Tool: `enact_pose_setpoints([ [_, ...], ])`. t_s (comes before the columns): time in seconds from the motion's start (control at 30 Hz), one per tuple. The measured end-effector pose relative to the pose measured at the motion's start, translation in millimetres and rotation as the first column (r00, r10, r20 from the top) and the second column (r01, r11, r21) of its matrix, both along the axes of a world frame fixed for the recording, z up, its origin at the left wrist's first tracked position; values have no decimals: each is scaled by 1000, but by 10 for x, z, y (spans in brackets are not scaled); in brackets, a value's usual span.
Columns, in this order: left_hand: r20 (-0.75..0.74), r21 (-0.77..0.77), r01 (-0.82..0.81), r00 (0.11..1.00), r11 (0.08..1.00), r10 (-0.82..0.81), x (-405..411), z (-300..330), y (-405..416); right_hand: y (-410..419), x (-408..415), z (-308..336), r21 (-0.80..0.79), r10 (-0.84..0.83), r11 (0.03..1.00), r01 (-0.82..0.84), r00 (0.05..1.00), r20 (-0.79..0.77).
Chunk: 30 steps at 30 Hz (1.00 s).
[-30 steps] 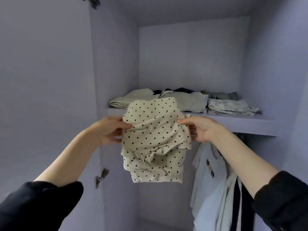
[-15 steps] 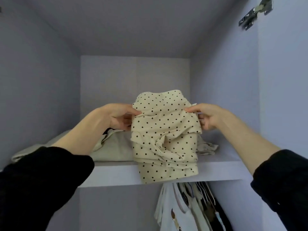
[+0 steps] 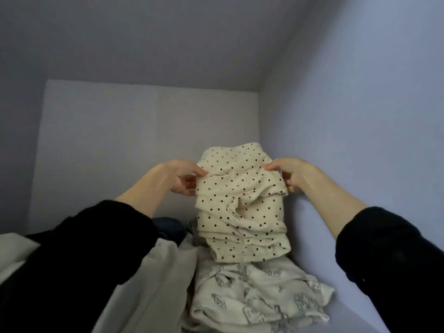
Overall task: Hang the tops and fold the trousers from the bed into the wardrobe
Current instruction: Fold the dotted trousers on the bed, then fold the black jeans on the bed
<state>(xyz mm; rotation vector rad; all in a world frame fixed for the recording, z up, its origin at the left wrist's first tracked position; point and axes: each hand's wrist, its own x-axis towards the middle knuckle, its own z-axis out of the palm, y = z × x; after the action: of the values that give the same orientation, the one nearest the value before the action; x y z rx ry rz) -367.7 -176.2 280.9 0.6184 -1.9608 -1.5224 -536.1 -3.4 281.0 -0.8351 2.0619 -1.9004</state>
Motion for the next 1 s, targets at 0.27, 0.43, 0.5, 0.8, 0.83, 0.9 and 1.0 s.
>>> enact_pose_setpoints([
  [0.27, 298, -663, -14, 913, 748, 280, -816, -758, -457, -864, -394, -661, 412, 34, 848, 334, 741, -670],
  [0.43, 509, -718, 277, 835, 638, 211, -924, -993, -401, -1152, -425, -1081, 665, 370, 709, 236, 678, -635],
  [0.5, 545, -715, 295, 804, 633, 240, -911, -998, -407, -1131, -403, -1115, 678, 381, 700, 226, 684, -622],
  [0.8, 437, -822, 248, 852, 513, 289, -404, -697, -68, -511, 16, -860, 604, 244, 746, 279, 730, -638],
  [0.83, 420, -832, 245, 865, 497, 276, -316, -682, -9, -406, 93, -851, 588, 217, 756, 288, 736, -641],
  [0.9, 382, -841, 239, 898, 486, 218, -113, -689, 151, -171, 305, -863, 539, 138, 784, 307, 762, -633],
  [1.0, 294, -856, 206, 948, 474, 119, 194, -785, 450, 186, 670, -946, 435, 2, 831, 346, 780, -625],
])
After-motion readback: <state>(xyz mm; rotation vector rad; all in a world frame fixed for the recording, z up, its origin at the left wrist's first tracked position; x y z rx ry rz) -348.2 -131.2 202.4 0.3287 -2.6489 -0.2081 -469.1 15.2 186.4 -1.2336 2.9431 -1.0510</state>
